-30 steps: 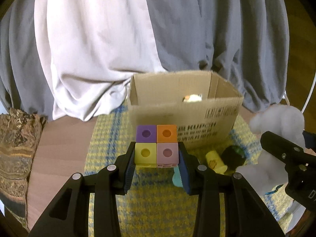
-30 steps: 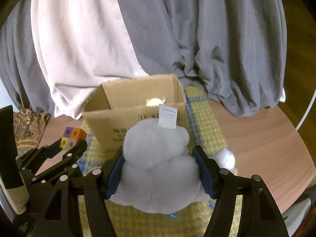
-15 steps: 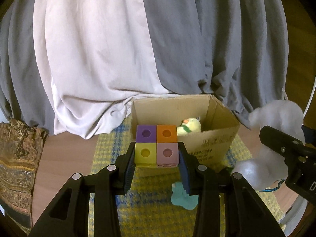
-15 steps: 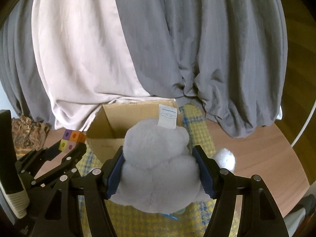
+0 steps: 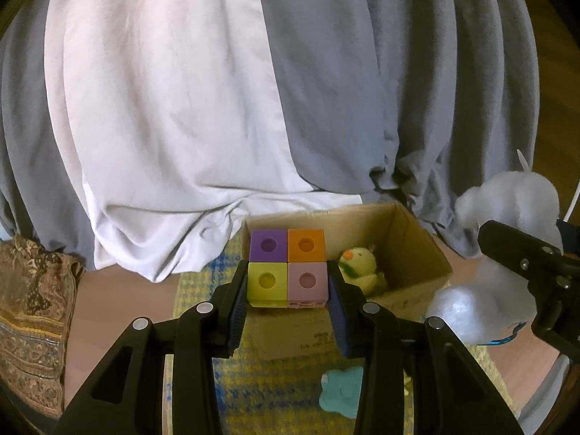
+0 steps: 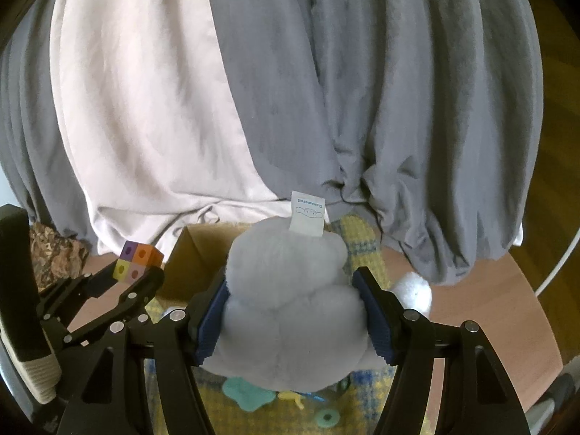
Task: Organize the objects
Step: 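Lift the cube block with the left tool while the right tool carries the bunny over the box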
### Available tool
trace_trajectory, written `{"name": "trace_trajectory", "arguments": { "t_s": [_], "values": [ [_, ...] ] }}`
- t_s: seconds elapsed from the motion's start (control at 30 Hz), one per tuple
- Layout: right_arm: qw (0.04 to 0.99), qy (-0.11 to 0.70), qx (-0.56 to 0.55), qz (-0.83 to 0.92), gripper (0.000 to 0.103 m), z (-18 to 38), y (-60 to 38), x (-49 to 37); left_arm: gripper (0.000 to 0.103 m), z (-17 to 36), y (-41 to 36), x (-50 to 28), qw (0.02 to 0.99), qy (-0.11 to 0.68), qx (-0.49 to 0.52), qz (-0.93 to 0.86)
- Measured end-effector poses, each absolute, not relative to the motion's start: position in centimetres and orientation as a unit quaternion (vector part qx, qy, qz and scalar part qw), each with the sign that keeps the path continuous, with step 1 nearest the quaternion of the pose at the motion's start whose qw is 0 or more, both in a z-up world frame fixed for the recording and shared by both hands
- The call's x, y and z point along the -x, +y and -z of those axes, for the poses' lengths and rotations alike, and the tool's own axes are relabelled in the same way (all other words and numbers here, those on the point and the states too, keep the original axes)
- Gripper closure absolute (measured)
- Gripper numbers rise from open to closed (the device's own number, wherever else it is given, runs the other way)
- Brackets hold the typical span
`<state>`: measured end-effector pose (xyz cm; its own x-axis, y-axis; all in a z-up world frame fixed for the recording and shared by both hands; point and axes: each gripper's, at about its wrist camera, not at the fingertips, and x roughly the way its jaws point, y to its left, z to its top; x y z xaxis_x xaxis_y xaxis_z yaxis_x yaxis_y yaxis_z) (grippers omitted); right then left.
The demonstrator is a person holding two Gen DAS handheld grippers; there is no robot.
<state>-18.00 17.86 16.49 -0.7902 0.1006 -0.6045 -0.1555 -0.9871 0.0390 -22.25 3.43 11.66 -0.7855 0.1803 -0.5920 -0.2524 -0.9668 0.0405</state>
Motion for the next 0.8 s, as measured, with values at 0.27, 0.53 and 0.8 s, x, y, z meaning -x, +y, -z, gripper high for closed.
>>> {"name": "trace_trajectory", "arguments": {
  "t_s": [0.27, 0.53, 0.8],
  "values": [
    [0.067, 0.046, 0.313, -0.946, 0.036, -17.1, 18.3, 20.6, 0.064, -12.1, 4.4, 24.8, 0.124, 0.069, 0.308, -0.941],
    [0.064, 0.059, 0.327, -0.941, 0.036, -16.1, 18.8, 23.4, 0.064, -11.0, 4.1, 27.9, 0.118, 0.058, 0.324, -0.937],
    [0.063, 0.06, 0.343, -0.935, 0.036, -14.7, 19.1, 26.1, 0.064, -10.1, 4.3, 30.1, 0.128, 0.047, 0.339, -0.931]
  ]
}}
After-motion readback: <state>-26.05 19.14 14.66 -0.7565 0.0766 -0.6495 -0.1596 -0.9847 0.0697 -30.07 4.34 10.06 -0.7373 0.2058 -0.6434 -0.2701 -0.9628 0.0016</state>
